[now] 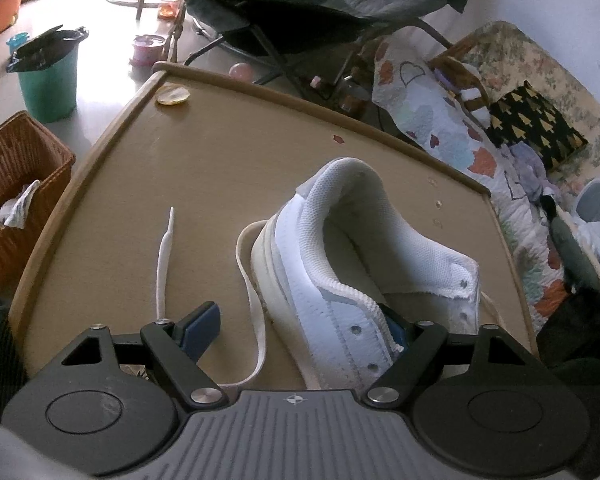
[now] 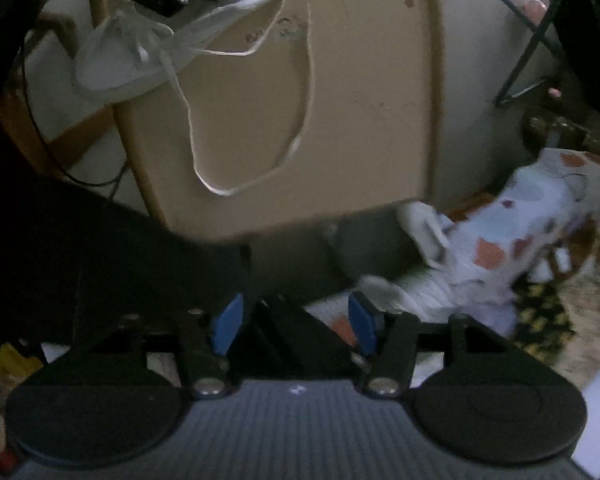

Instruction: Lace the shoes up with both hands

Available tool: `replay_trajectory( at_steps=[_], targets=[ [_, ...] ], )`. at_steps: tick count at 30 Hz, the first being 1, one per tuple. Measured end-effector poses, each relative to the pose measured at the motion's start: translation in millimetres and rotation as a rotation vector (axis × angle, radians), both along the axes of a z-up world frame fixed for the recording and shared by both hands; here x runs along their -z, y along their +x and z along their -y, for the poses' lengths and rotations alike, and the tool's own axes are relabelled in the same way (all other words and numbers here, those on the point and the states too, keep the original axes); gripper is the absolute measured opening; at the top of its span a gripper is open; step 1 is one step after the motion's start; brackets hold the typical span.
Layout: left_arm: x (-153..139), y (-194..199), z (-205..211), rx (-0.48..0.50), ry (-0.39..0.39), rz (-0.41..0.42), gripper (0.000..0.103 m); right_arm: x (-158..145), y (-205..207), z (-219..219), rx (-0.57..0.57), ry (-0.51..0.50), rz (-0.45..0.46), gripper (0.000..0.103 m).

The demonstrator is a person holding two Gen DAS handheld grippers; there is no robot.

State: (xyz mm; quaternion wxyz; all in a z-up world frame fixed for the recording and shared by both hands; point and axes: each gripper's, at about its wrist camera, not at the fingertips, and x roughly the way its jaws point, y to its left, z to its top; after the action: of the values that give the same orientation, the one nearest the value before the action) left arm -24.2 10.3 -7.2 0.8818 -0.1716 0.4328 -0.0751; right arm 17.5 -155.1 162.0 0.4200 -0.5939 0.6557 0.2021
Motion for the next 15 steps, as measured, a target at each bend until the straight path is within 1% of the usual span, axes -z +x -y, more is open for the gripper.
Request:
replay_trajectory(
  at_steps=[2,4,6,8,15],
  targets=[
    [0,1,0,0.0,-0.003,0.0,0.083,-17,-1,-11,-0.024,-0.031,0.009,0.063],
    [0,0,0,0.002,-0.002,0.002,0.083,-33,0,-18,-0.035,-0.033,0.026,0.064],
    [1,0,1,0.002,0.0,0.003,0.084,-44,8,-22,-0.04,-0.026,0.052,0.065],
    [1,1,1,0.001,0.001,0.004,0.084,-50,12,-24,-0.045,-0.026,0.07,0.065],
    [0,0,3,-0.001,0.009,0.005,0.087,-62,18,-17,-0.018,-0.037,0.084,0.065]
  ],
)
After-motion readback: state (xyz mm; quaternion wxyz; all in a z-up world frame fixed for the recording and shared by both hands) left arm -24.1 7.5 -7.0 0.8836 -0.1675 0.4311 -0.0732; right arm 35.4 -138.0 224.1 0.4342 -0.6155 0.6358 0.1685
